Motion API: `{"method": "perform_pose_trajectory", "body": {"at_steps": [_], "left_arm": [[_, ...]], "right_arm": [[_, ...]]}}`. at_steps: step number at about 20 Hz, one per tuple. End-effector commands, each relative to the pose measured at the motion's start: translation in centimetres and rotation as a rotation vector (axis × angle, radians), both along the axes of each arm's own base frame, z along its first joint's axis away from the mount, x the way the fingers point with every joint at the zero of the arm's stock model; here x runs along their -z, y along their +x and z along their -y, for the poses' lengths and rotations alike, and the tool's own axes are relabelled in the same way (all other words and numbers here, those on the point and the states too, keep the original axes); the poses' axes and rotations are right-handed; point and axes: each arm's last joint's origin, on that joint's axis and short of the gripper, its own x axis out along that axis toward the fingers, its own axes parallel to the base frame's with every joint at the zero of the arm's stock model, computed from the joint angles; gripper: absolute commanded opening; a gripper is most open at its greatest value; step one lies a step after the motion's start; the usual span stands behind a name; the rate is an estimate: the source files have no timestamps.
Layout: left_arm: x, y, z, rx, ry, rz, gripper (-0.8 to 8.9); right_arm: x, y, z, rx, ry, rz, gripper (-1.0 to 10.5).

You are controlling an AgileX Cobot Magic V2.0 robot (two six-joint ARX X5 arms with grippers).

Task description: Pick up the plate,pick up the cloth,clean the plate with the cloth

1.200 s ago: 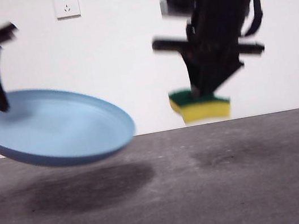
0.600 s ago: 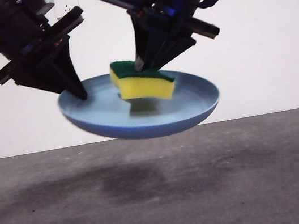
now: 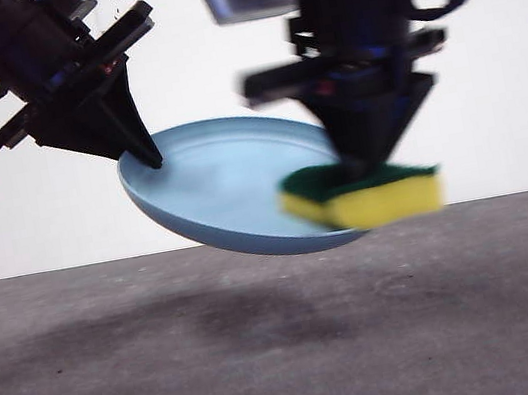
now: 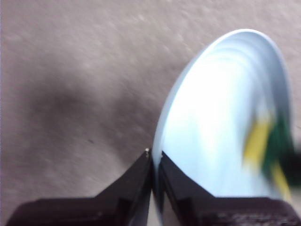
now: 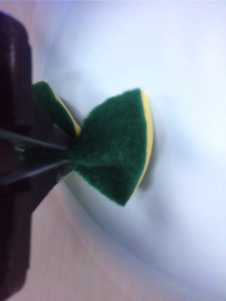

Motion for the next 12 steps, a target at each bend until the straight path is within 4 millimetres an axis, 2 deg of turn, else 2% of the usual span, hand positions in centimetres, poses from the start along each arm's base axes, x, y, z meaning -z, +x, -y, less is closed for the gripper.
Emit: {"method": "perform_pose_trajectory", "body": {"at_steps": [1, 6, 12], "left_arm": [[0.2, -0.4, 0.5, 0.048, -0.048, -0.037, -0.08], [0.2, -1.0, 1.6, 0.088, -0.05, -0.042, -0.08], [-0.2, -1.5, 2.9, 0.114, -0.087, -0.012, -0.08]], "right_arm": [[-0.3, 1.4, 1.0, 0.028, -0.016, 0.066, -0.2], [-1.3, 3.5, 1.5, 0.067, 0.136, 0.162, -0.2], [-1.8, 4.1, 0.6, -0.072, 0.416, 0.074, -0.2]]}}
